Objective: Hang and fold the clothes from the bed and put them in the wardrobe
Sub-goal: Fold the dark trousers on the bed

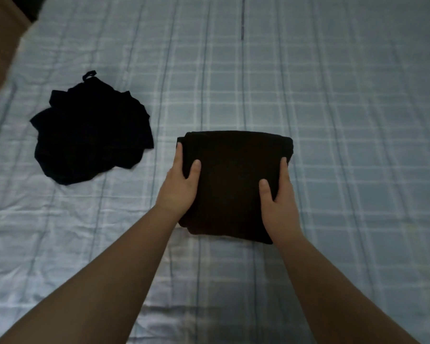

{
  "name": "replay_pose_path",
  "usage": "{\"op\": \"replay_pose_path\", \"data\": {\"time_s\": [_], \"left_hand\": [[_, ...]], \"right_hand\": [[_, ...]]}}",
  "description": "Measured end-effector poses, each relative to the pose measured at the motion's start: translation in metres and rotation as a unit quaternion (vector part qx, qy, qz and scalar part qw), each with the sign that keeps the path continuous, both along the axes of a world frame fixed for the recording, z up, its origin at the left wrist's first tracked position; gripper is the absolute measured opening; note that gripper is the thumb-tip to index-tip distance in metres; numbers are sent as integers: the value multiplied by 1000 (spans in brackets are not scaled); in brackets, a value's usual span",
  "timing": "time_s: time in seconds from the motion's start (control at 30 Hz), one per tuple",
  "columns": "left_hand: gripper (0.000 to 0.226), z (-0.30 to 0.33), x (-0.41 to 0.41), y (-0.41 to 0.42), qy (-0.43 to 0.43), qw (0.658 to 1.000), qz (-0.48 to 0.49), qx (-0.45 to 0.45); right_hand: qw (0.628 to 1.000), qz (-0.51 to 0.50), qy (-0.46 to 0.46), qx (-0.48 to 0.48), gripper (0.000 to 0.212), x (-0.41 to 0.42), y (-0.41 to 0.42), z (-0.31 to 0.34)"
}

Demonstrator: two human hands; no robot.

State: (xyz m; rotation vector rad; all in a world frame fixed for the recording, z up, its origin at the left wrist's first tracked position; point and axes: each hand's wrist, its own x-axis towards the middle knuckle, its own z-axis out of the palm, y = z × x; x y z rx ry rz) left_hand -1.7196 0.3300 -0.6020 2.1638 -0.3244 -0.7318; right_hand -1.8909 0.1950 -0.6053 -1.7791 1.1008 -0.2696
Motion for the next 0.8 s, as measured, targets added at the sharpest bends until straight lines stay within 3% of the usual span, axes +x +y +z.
{"op": "replay_pose_path", "data": {"time_s": [0.2, 0.37, 0.57, 0.63, 0.8], "left_hand": [[65, -1, 4, 4, 106, 994, 27, 2], [66, -6, -4, 14, 148, 988, 40, -2], [73, 16, -37, 70, 300, 950, 85, -37], [76, 35, -54, 96, 313, 941, 118, -52], [54, 133, -84, 161, 252, 946, 162, -121]], "right_hand": [[994, 35, 53, 85, 63, 2, -12, -1], [980, 29, 8, 199, 65, -7, -22, -5], [941, 34, 16, 338, 62, -31, 6, 22], [928, 29, 4, 371, 59, -43, 29, 43], [909, 69, -62, 407, 49, -58, 96, 111]]}}
